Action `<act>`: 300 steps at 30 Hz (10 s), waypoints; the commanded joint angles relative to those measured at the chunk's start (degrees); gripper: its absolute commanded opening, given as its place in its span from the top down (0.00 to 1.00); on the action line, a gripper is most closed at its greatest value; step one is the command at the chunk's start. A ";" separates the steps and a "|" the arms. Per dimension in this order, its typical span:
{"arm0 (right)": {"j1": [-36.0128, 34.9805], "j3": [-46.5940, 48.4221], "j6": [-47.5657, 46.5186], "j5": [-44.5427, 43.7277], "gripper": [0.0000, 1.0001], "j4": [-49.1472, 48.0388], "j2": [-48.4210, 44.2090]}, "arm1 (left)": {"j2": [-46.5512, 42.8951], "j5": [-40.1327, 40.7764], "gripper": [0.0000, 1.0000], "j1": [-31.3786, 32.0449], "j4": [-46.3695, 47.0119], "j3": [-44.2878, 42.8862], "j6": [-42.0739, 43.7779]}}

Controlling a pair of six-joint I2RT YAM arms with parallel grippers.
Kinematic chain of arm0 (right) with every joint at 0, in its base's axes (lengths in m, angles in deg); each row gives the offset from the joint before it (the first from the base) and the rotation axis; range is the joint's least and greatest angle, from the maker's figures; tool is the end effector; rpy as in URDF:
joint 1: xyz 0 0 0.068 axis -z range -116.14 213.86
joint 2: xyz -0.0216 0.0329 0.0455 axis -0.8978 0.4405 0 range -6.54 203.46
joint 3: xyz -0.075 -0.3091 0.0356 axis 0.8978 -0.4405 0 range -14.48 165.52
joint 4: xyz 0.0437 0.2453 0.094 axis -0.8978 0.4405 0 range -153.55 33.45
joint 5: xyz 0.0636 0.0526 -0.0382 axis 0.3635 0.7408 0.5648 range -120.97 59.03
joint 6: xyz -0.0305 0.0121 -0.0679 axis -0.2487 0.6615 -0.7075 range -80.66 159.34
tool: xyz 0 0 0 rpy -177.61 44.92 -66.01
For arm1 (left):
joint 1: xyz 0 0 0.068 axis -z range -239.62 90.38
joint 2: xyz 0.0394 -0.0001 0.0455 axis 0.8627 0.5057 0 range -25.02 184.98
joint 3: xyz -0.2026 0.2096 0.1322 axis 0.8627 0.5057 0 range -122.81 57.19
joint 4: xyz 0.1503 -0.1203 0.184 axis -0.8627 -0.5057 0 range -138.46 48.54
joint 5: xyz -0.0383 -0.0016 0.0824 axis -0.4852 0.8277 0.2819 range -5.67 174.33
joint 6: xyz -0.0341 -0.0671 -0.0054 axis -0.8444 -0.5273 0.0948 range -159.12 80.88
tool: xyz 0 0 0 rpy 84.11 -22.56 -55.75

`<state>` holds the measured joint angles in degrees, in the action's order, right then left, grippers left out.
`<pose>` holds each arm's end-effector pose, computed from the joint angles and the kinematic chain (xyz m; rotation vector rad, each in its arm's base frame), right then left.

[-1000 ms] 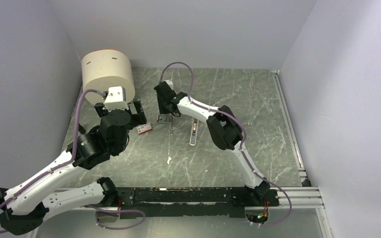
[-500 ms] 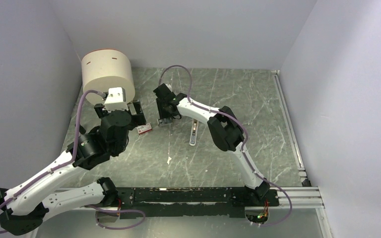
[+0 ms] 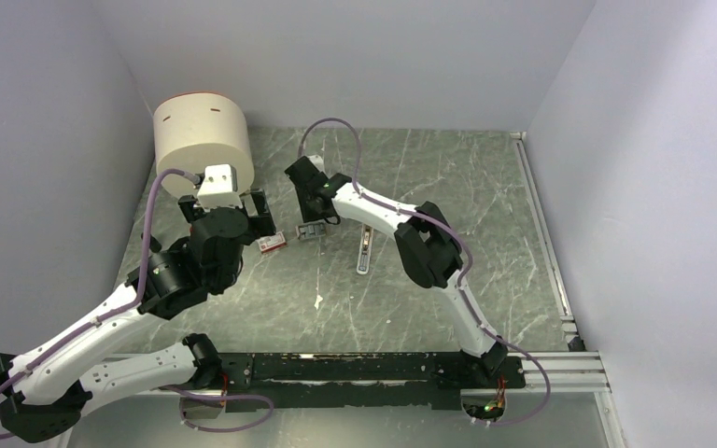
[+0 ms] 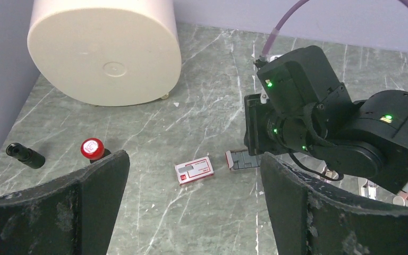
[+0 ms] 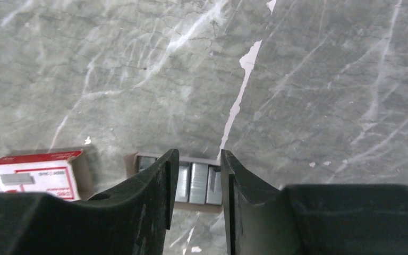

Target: Load the staples into the stapler

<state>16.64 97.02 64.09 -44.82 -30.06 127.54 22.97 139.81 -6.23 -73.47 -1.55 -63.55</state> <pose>0.3965 0.4060 0.1848 -0.3991 2.4876 0.2041 0.1304 -0.0874 0.4115 -0.1643 1.7703 -0.0341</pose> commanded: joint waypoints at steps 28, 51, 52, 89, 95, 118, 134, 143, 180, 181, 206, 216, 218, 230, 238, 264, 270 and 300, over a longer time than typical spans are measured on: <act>-2.65 2.69 0.28 -1.93 0.68 4.56 1.03 | 0.91 0.53 0.03 -0.28 -0.10 0.22 -0.08; -2.69 4.42 0.56 -1.25 0.71 5.44 4.04 | 1.29 1.25 0.03 -0.26 0.33 0.48 -0.54; -2.67 4.69 0.63 -1.46 0.71 5.63 4.27 | 1.36 1.33 0.03 -0.25 0.22 0.47 -0.54; -5.90 -22.26 7.13 4.73 0.76 0.42 -15.54 | 1.14 0.06 0.03 -0.35 1.24 0.76 -1.27; -6.97 -25.34 8.39 5.06 0.76 1.92 -16.11 | 2.03 0.07 0.03 -0.30 0.61 0.14 -1.38; -7.31 -18.83 9.18 4.78 0.68 9.41 -8.39 | -0.40 0.30 0.03 -0.29 0.28 0.92 -1.90; -7.30 -17.79 10.06 0.74 0.80 10.93 -9.22 | -0.09 0.33 0.03 -0.23 0.11 0.73 -1.77; -7.11 -24.12 13.37 -4.75 0.80 3.91 -18.69 | 0.21 -0.29 0.03 -0.35 0.79 0.93 -1.45; -2.84 -38.40 30.57 -18.72 0.80 5.78 -30.65 | 0.77 -5.30 0.03 -0.23 3.91 1.62 0.85; -2.83 -38.50 30.54 -18.60 0.80 5.68 -30.64 | 0.93 -5.38 0.03 -0.27 3.81 1.66 0.87; -2.22 -40.46 29.40 -15.82 0.80 2.74 -29.29 | 1.69 -5.13 0.03 -0.28 3.62 1.44 0.65; -2.04 -40.57 29.23 -16.06 0.81 2.82 -28.83 | 1.77 -5.12 0.03 -0.30 3.53 1.44 0.61; -2.08 -40.66 29.14 -15.80 0.81 2.65 -28.86 | 1.77 -5.12 0.03 -0.29 3.53 1.44 0.61; -2.08 -42.29 27.73 -14.86 0.80 1.09 -30.59 | 1.87 -5.21 0.03 -0.32 3.66 1.45 0.54; -2.07 -42.75 27.44 -14.31 0.75 0.90 -31.69 | 1.88 -5.12 0.03 -0.23 3.45 1.53 0.43; -2.00 -30.90 5.11 -0.32 0.67 -11.24 -25.50 | -0.43 -2.94 0.03 -0.30 5.43 2.96 -0.91; -1.99 -23.64 0.67 0.86 0.69 -11.90 -18.34 | 0.16 -3.27 0.03 -0.21 4.33 2.96 -1.64; -3.42 -9.15 -3.47 3.19 0.57 -10.16 -3.77 | 1.04 -2.57 0.03 -0.27 4.10 2.86 -1.68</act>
<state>13.91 85.19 61.68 -40.62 -41.14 122.41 24.34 135.57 -6.28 -70.01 1.16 -64.66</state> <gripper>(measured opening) 0.424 0.971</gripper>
